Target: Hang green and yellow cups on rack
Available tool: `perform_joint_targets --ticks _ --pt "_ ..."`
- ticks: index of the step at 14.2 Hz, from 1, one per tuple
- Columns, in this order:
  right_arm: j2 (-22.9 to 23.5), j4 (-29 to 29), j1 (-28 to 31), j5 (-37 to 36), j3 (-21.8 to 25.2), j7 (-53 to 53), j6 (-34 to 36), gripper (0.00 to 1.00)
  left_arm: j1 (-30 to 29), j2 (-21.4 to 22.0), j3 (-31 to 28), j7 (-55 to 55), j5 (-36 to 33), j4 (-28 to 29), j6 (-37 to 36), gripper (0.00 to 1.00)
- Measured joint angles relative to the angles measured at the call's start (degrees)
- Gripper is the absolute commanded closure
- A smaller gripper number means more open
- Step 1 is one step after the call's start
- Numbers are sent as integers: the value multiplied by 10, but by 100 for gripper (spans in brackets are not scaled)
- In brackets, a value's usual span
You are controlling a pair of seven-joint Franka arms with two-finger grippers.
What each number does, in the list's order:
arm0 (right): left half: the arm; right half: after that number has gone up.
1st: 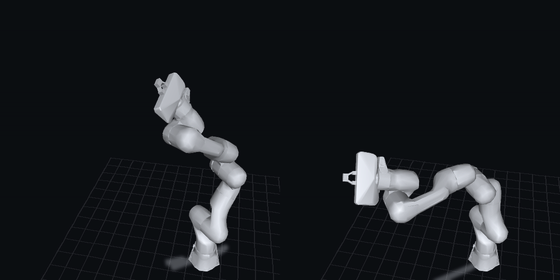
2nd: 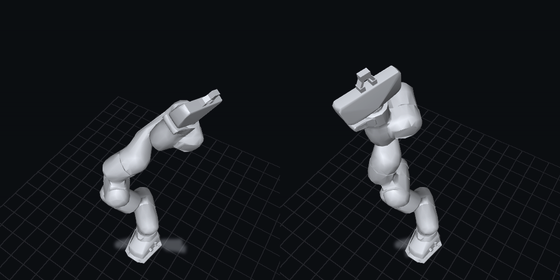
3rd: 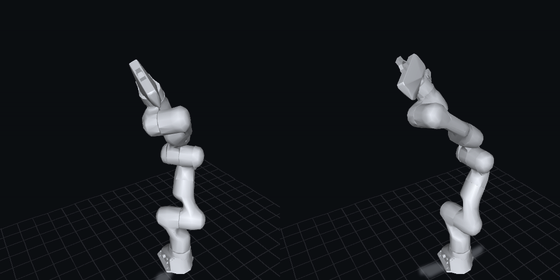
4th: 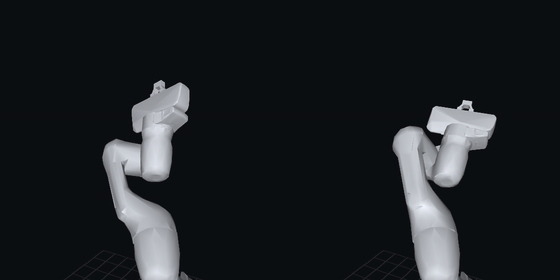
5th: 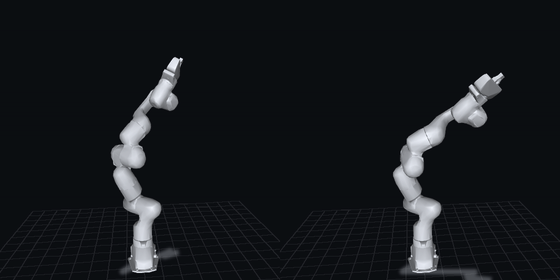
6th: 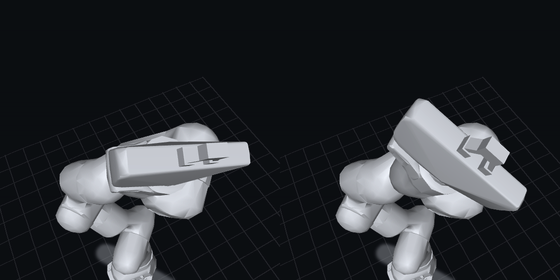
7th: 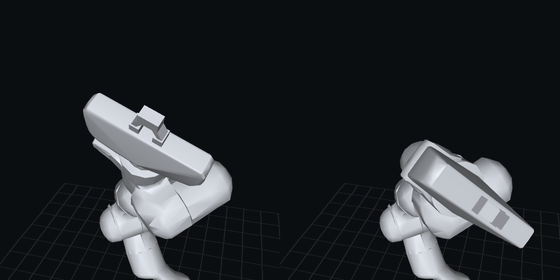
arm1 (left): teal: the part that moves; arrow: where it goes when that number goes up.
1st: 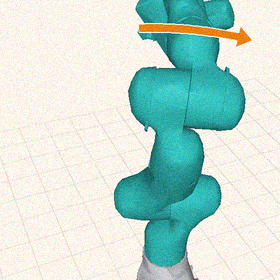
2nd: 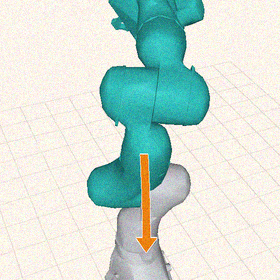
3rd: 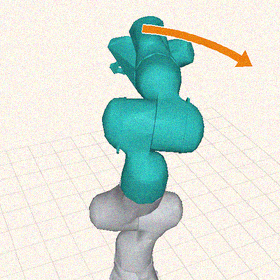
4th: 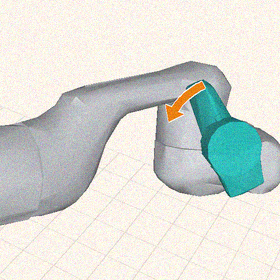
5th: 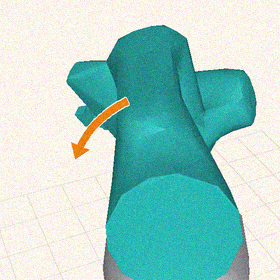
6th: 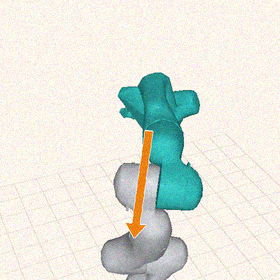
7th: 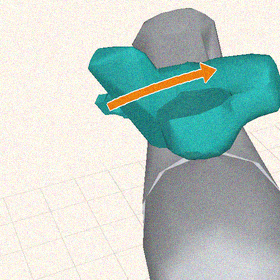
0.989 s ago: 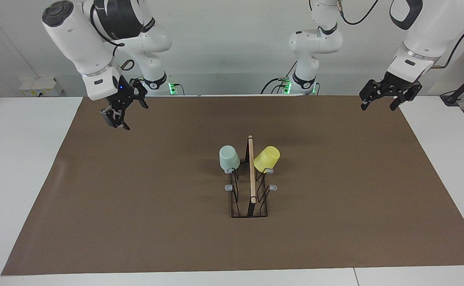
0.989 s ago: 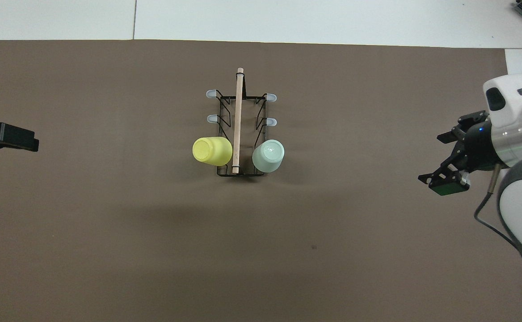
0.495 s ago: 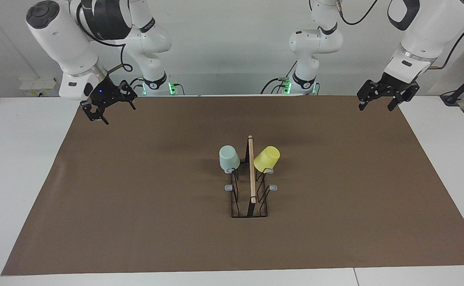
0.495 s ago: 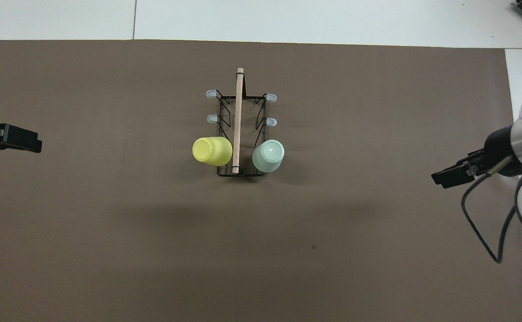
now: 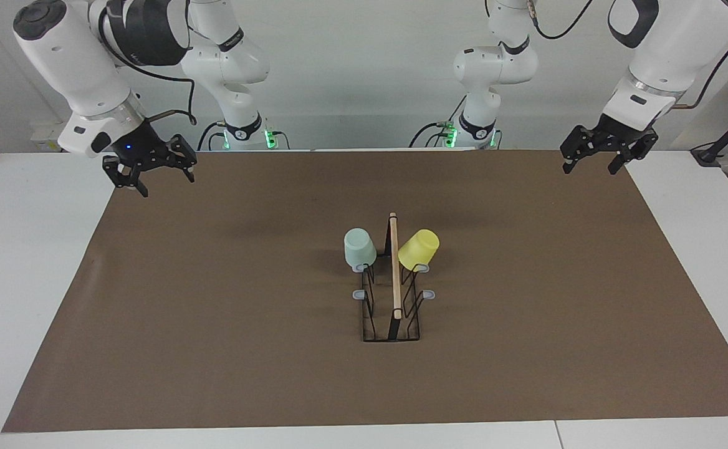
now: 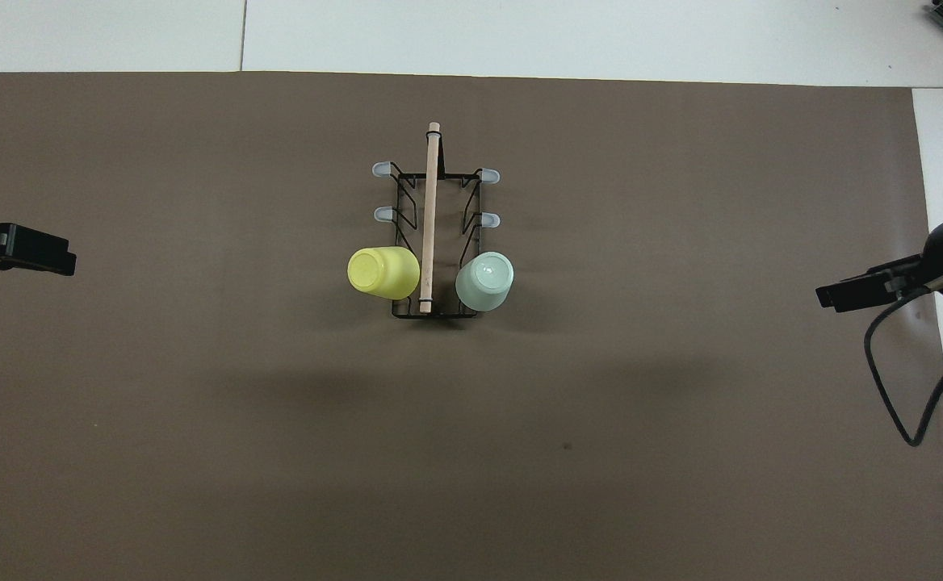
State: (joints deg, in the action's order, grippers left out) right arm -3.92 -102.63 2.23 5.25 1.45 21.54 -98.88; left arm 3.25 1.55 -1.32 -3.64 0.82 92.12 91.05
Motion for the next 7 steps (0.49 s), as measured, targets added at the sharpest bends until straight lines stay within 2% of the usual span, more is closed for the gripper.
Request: perform_joint_targets --ticks 7 --pt "4 21 -6 -38 -6 -116 5 0 0 0 0 0 0 0 0 0"
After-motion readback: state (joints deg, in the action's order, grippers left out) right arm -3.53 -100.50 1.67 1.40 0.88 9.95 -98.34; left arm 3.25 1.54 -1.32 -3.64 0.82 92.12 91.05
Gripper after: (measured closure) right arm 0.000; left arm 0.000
